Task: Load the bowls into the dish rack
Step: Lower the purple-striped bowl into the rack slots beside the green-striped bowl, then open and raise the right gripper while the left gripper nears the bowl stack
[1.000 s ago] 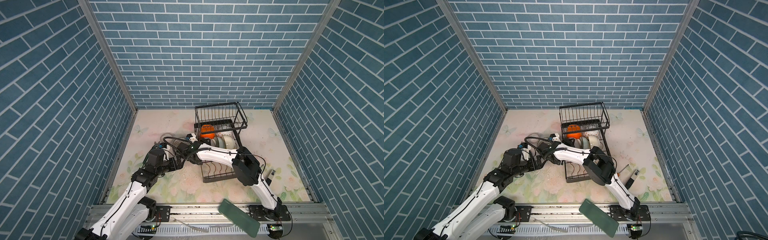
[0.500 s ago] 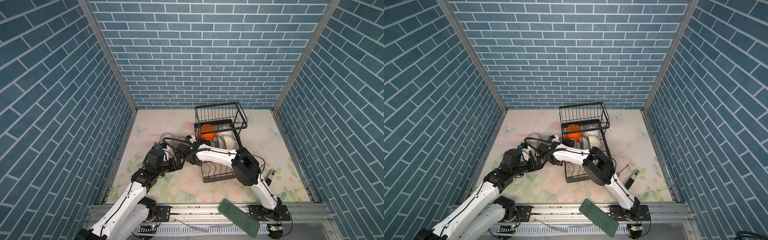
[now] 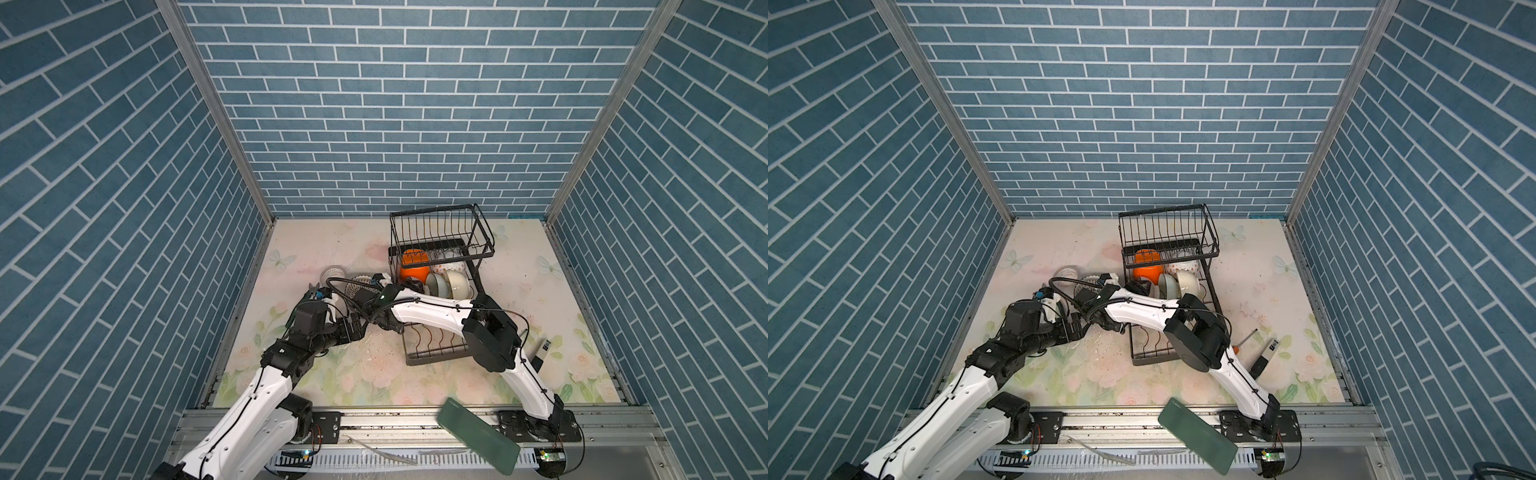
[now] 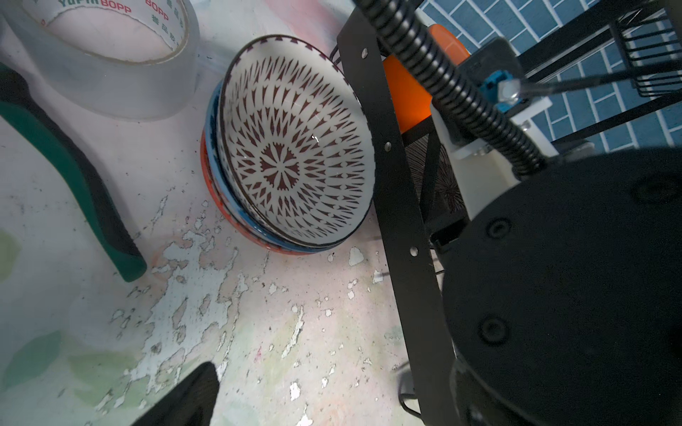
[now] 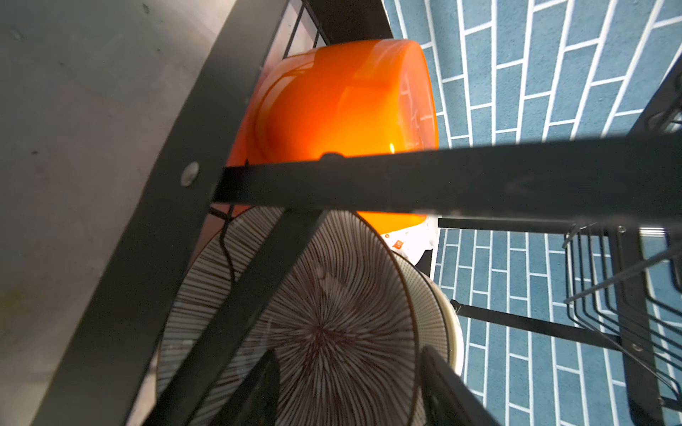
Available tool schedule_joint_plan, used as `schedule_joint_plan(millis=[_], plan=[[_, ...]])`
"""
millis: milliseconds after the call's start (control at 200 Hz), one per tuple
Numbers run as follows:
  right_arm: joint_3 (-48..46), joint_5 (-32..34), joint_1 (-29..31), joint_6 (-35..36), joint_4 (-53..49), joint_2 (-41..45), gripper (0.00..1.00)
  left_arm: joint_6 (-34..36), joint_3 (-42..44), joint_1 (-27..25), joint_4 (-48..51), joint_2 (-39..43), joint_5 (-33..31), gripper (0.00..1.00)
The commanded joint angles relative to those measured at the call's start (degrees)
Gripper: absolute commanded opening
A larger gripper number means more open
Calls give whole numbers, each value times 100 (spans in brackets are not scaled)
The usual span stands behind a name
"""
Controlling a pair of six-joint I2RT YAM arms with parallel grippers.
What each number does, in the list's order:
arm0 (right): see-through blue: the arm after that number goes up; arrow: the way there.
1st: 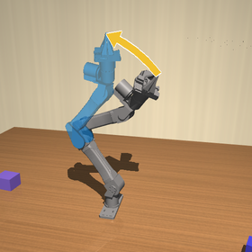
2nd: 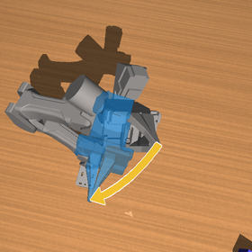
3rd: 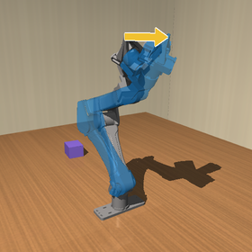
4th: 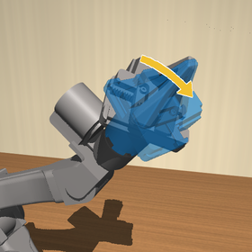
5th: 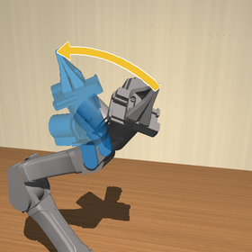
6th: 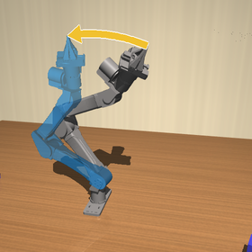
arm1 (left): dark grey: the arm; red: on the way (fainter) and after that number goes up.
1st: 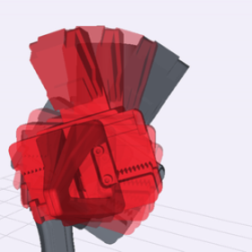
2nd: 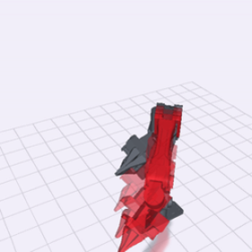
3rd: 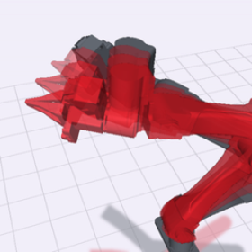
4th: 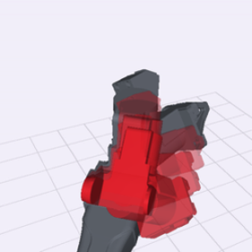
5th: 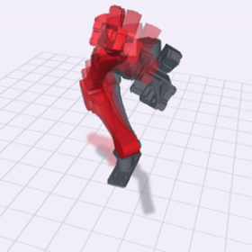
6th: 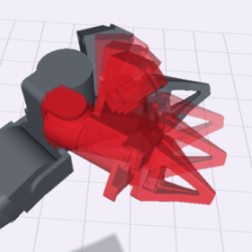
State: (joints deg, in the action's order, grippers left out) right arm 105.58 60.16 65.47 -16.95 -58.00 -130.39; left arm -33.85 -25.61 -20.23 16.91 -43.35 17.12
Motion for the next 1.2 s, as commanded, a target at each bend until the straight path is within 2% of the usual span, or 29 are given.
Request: schedule_joint_plan(millis=[0, 495, 870, 1055, 1195], plan=[[-74, -129, 53, -376, -203, 333, 63, 56, 60, 58, 80, 73, -69, 100], [-613, -789, 107, -603, 56, 1319, 64, 2, 24, 63, 197, 32, -216, 100], [-1889, -2048, 124, -266, 1500, 2424, 62, 110, -376, 72, 578, -419, -410, 100], [-2648, -2635, 127, -90, 2105, 3153, 63, 217, -870, 72, 1051, -748, -845, 100], [-3016, -3044, 80, 60, 2195, 3611, 63, 393, -1394, 73, 1636, -1070, -1316, 100]])
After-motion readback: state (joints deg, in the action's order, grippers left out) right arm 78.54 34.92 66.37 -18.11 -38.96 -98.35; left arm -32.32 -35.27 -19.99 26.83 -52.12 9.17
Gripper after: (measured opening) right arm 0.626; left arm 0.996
